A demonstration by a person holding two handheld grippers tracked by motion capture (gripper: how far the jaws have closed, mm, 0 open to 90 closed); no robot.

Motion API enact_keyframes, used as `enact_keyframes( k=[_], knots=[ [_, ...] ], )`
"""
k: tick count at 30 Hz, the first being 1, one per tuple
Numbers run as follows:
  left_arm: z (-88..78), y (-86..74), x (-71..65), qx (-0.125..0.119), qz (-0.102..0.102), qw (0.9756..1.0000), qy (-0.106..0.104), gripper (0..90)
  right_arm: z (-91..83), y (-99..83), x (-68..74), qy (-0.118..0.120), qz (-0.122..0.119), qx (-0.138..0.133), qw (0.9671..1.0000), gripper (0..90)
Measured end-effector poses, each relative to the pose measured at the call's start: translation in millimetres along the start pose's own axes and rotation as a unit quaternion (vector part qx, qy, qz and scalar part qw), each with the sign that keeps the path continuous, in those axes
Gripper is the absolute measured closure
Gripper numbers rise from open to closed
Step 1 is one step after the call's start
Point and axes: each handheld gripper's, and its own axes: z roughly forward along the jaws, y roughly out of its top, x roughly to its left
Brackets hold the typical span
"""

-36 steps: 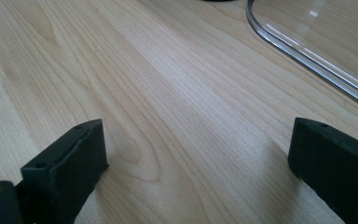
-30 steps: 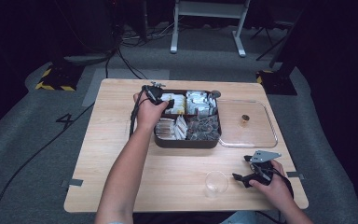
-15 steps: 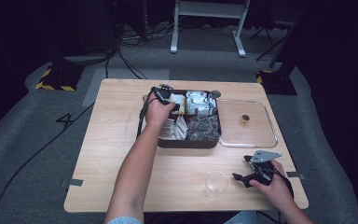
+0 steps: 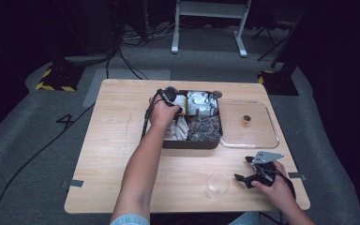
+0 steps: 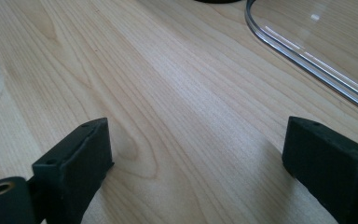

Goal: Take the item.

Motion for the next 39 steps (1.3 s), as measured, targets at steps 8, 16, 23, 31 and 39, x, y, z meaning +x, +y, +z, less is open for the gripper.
enact_keyframes(
  k=[8,16,23,31,39],
  knots=[
    [6.5,2.6,-4.1,0.013,0.027,0.9994,0.016,70.2,-2.1,-1.5,0.4,0.004,-0.003,-0.004,1.0000,12.1],
    [5.2,4.7,-8.2,0.023,0.039,0.9990,0.005,89.8,-2.8,-2.1,0.5,0.005,-0.004,-0.005,1.0000,12.9],
    [0.3,5.1,-7.6,0.018,0.046,0.9987,-0.007,90.0,-2.8,-2.2,0.4,0.005,-0.004,-0.005,1.0000,12.9],
    [-19.3,9.6,-3.5,-0.007,0.058,0.9983,-0.006,90.0,-3.7,-2.9,0.3,0.005,-0.003,-0.005,1.0000,13.2],
    [-48.6,13.4,1.8,-0.034,0.082,0.9958,-0.020,90.0,-3.8,-3.0,-0.1,0.006,-0.004,-0.005,1.0000,13.3]
  ],
)
